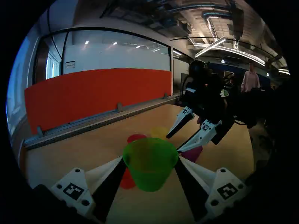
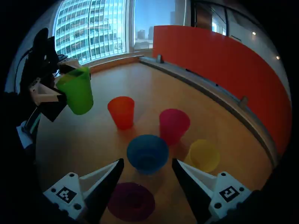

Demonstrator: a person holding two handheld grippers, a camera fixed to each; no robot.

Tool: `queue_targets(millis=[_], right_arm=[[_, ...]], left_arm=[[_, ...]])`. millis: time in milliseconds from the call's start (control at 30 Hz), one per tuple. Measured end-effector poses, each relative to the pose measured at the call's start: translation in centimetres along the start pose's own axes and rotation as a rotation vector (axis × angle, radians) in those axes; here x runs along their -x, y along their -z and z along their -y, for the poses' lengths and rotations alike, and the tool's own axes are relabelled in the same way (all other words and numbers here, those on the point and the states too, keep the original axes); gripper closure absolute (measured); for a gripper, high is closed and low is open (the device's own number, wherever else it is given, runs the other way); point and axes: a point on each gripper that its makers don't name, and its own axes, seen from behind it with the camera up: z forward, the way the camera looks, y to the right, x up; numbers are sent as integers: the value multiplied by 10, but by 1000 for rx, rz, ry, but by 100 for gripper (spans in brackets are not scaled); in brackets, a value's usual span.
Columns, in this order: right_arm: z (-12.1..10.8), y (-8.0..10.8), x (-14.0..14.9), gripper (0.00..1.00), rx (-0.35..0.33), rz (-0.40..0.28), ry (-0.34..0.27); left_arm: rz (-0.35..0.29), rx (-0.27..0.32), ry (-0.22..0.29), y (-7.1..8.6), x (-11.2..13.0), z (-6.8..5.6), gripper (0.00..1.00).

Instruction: Pour water

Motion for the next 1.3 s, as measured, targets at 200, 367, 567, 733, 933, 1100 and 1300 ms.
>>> queue_targets(millis=[200, 367, 567, 733, 933, 1100, 1300], right_arm=[[1, -10, -2, 0, -4, 14, -2], [0, -19, -1, 0, 0, 26, -1], [-1, -30, -1, 0, 2, 36, 0], [-1, -35, 0, 0, 3, 43, 7], [-1, -38, 1, 4, 6, 44, 10], [0, -38, 2, 7, 9, 39, 16], [1, -34, 2, 7, 13, 20, 12]], left_arm=[[-1, -6, -3, 3, 0, 1, 13], [2, -7, -2, 3, 1, 2, 12], [7, -8, -3, 4, 3, 2, 13], [11, -9, -7, 5, 4, 1, 13], [13, -8, -7, 4, 4, 1, 13], [16, -9, -10, 4, 5, 1, 13], [19, -12, -9, 4, 6, 2, 13]])
